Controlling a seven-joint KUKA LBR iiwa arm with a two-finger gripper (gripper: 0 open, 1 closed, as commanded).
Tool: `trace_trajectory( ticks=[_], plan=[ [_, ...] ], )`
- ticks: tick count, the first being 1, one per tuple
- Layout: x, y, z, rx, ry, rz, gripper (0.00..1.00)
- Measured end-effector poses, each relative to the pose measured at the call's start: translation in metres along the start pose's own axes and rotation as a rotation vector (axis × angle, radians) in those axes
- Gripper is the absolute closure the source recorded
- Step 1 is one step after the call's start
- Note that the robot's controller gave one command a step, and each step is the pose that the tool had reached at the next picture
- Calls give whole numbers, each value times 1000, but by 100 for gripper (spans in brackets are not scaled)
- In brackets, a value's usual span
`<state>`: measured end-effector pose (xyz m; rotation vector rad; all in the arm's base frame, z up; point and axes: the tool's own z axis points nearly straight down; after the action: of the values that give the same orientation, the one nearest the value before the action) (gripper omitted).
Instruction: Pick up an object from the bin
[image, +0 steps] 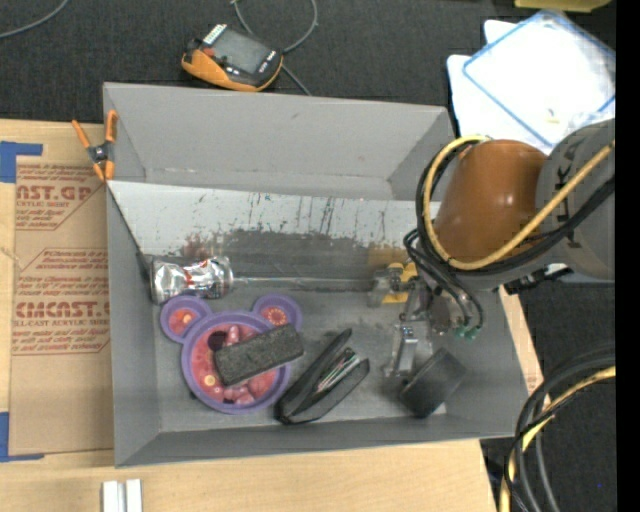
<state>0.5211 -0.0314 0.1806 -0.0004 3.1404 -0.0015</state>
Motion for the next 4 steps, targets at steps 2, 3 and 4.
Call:
trace_trajectory(
  ticks=[2,3,4],
  plan=[
    [-27,42,41,0,-4,-388,0],
    [3,26,85,1,-3,-31,100],
    [4,26,86,1,-2,-31,0]
  ],
)
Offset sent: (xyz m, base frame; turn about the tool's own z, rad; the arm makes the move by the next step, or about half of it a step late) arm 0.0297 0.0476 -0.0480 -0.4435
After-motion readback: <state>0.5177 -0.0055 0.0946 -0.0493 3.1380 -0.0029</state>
